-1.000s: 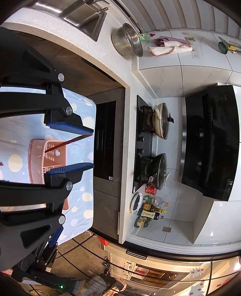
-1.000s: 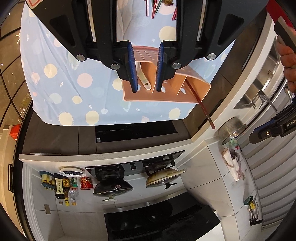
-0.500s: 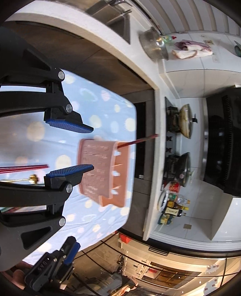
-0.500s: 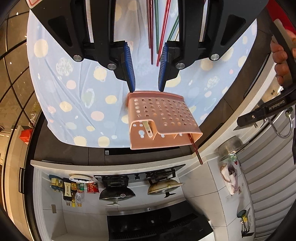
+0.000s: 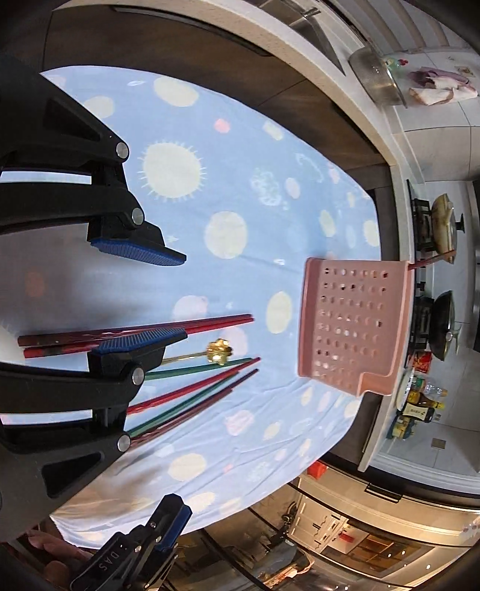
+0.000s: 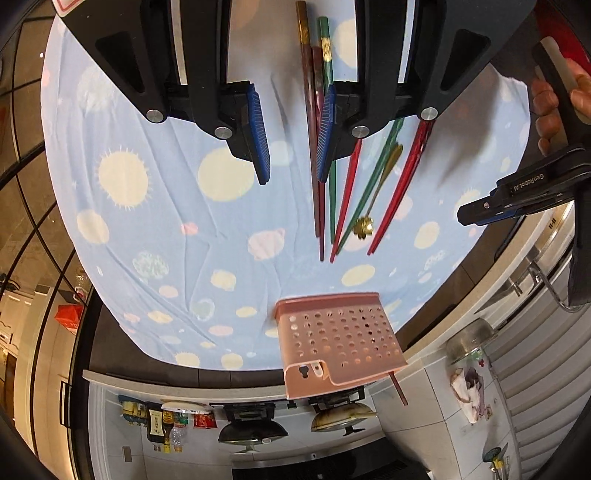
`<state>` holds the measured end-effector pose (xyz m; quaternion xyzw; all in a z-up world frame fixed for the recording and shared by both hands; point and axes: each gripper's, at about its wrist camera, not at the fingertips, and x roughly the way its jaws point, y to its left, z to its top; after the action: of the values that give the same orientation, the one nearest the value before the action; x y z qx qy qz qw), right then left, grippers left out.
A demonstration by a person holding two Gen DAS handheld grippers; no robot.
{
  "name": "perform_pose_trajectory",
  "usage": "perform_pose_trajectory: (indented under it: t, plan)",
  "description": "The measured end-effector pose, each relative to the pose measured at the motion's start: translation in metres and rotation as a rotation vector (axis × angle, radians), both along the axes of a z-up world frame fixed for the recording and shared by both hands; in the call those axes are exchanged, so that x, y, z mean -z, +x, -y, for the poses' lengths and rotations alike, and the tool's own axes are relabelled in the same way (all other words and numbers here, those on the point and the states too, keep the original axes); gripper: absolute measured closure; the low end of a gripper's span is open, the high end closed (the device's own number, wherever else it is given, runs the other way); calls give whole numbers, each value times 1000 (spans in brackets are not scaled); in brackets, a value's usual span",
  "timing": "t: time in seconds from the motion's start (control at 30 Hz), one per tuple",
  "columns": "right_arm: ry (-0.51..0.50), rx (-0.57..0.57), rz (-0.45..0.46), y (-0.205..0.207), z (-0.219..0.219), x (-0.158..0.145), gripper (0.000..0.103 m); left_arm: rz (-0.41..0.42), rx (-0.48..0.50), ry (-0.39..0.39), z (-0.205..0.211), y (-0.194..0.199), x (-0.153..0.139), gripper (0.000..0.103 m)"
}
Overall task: Organize utensils
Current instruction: 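Move the left gripper to a dark red chopstick while the right gripper moves to a brown chopstick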
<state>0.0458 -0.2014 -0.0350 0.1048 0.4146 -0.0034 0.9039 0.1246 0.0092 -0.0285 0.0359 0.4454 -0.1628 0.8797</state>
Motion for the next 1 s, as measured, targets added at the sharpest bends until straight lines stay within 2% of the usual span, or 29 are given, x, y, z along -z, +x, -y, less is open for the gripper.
perform_pose_trajectory:
  t: [0.23,0.6,0.77,0.93,1.0]
  plan:
    - [5,1,-71,-35,-5,30,77,-86,-14,11,-10,-29,33,70]
    - [33,-42,-124,-58,-16,50,77,-124,-17,25,-9,-54,44,70]
    - [13,-48,-134,-61,-17,56,82,-142,-14,32,-11,-59,50,70]
    - [11,-48,-136,-60,-13,59,94,-153,3,22,-8,-68,52,70]
    - [16,-48,-136,-60,-12,60,95,-160,8,19,-5,-70,53,70]
